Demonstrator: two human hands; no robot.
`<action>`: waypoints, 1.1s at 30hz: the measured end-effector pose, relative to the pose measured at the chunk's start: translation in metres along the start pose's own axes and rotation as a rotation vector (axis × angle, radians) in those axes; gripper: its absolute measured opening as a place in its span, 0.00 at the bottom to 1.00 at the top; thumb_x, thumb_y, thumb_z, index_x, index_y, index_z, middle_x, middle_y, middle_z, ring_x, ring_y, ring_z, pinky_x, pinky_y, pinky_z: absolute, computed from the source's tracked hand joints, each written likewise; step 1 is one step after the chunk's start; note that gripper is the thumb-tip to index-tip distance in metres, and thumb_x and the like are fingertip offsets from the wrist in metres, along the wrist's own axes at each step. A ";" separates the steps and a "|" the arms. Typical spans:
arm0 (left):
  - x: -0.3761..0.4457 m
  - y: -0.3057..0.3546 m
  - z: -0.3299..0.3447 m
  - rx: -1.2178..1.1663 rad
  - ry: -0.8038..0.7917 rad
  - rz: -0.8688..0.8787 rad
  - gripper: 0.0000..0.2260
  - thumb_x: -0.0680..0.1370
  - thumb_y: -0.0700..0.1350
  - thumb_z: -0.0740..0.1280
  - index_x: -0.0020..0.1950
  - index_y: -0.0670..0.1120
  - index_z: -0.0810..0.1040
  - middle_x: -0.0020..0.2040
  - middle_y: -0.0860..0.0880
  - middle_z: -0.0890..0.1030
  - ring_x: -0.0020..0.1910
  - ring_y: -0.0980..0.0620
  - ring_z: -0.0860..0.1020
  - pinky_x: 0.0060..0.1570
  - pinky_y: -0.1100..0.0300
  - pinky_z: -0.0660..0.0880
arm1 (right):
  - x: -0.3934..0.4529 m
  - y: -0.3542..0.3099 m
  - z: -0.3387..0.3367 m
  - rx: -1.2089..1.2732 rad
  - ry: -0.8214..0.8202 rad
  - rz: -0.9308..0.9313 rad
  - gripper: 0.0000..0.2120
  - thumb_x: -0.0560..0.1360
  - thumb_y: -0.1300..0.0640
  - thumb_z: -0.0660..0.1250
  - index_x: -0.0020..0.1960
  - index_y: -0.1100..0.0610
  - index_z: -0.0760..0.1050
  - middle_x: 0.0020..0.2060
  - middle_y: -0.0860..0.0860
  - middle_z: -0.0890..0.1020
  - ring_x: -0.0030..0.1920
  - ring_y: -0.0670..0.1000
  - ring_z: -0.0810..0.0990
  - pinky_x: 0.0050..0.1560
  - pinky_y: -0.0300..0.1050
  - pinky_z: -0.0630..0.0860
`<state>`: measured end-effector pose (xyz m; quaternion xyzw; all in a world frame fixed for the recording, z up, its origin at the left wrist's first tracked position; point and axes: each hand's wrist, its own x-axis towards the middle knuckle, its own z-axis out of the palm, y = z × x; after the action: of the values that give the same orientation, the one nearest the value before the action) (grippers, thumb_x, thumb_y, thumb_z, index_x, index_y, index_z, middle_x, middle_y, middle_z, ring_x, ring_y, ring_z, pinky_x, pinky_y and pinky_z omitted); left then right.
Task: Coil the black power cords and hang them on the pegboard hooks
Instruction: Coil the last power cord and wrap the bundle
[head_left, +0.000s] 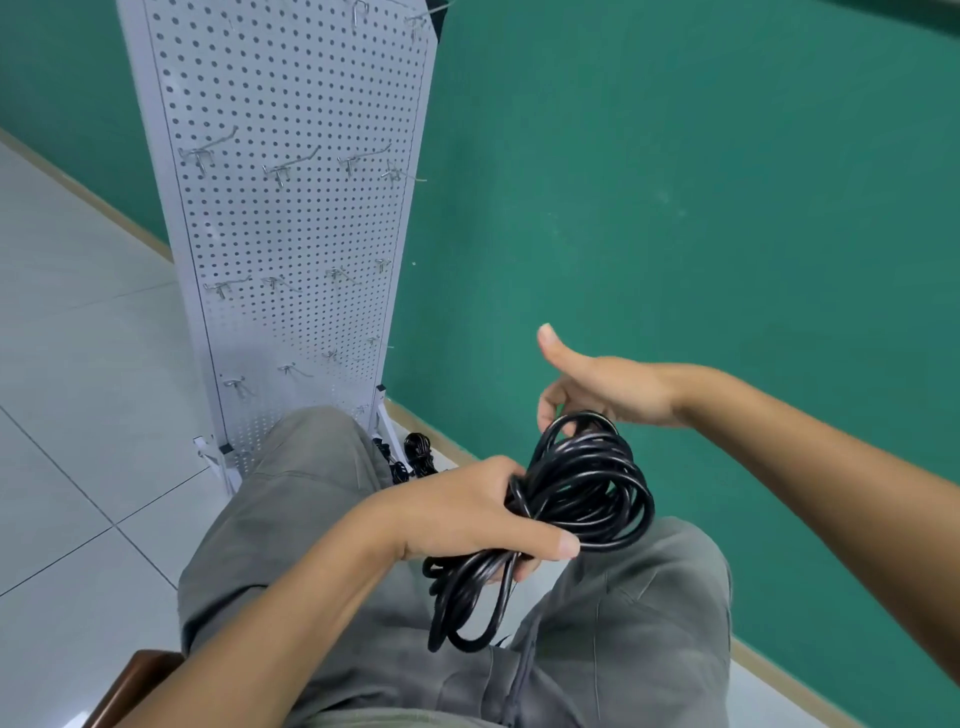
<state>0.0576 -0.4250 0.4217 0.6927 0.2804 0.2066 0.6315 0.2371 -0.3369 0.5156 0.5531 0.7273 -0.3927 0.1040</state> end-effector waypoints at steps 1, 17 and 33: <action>0.001 -0.001 0.001 0.031 -0.014 -0.015 0.15 0.78 0.49 0.73 0.43 0.37 0.77 0.35 0.45 0.80 0.35 0.48 0.75 0.41 0.55 0.74 | 0.001 -0.010 -0.001 -0.051 -0.018 0.015 0.52 0.72 0.22 0.32 0.48 0.62 0.78 0.38 0.60 0.78 0.36 0.54 0.71 0.48 0.50 0.70; 0.014 -0.030 -0.015 -0.015 0.214 -0.192 0.15 0.76 0.57 0.75 0.40 0.47 0.79 0.33 0.53 0.80 0.33 0.55 0.77 0.42 0.62 0.74 | 0.050 -0.140 0.044 -0.926 -0.082 0.044 0.21 0.85 0.48 0.58 0.42 0.60 0.79 0.30 0.51 0.85 0.28 0.49 0.80 0.34 0.40 0.76; 0.020 -0.041 -0.037 -0.686 0.718 0.027 0.09 0.74 0.48 0.78 0.48 0.45 0.83 0.36 0.46 0.79 0.28 0.52 0.74 0.28 0.61 0.70 | -0.006 -0.062 0.012 -0.405 0.380 -0.247 0.10 0.79 0.54 0.70 0.41 0.52 0.85 0.34 0.45 0.86 0.32 0.46 0.73 0.34 0.39 0.70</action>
<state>0.0438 -0.3826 0.3843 0.3338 0.3871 0.5204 0.6840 0.1808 -0.3546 0.5397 0.4922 0.8590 -0.1389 0.0260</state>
